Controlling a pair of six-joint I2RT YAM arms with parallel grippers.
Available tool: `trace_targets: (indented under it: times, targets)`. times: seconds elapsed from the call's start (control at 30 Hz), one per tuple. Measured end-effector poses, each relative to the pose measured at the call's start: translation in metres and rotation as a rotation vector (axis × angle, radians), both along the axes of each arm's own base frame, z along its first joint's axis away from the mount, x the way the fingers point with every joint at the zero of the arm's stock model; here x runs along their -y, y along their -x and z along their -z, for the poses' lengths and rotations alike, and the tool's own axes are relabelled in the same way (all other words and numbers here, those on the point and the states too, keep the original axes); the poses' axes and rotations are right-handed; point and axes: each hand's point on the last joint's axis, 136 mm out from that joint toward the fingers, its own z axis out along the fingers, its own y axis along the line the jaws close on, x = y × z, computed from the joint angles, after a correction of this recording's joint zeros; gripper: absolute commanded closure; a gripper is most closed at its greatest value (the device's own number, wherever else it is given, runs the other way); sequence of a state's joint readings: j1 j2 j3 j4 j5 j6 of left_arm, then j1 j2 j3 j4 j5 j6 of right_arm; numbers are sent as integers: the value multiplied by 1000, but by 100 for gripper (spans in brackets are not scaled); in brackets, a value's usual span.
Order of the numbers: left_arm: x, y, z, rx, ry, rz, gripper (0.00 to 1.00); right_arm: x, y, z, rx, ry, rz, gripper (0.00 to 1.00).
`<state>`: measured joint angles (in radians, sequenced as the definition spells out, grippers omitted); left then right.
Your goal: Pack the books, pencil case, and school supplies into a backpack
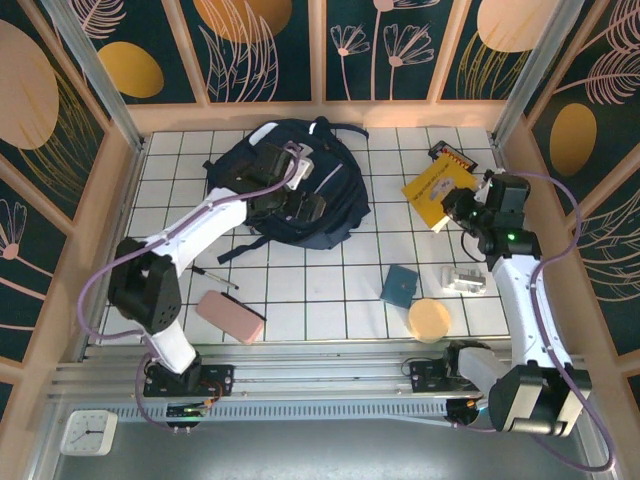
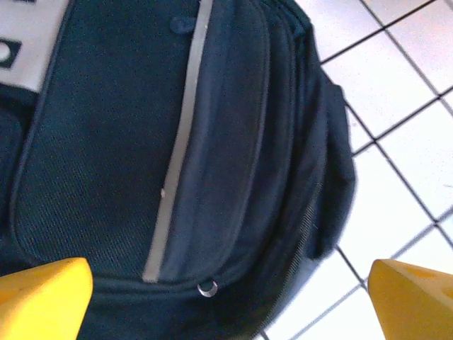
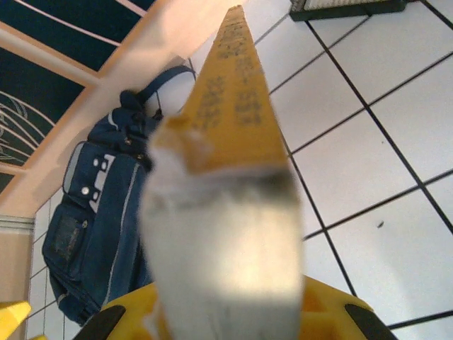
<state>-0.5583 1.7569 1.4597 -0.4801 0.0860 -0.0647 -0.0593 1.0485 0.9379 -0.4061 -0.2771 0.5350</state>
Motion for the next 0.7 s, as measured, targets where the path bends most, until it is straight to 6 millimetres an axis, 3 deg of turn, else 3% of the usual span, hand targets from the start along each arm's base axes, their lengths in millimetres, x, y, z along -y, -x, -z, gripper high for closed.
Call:
trace_targets:
  times: [0.13, 0.37, 0.7]
  targets:
    - [26, -19, 12, 75, -103, 45, 1, -1, 2, 13, -52, -22, 11, 100]
    - [78, -48, 33, 118, -148, 94, 9, -2, 3, 15, -58, -26, 9, 100]
    - [72, -74, 75, 94, -266, 1, 17, -7, 4, 14, -57, -40, -16, 100]
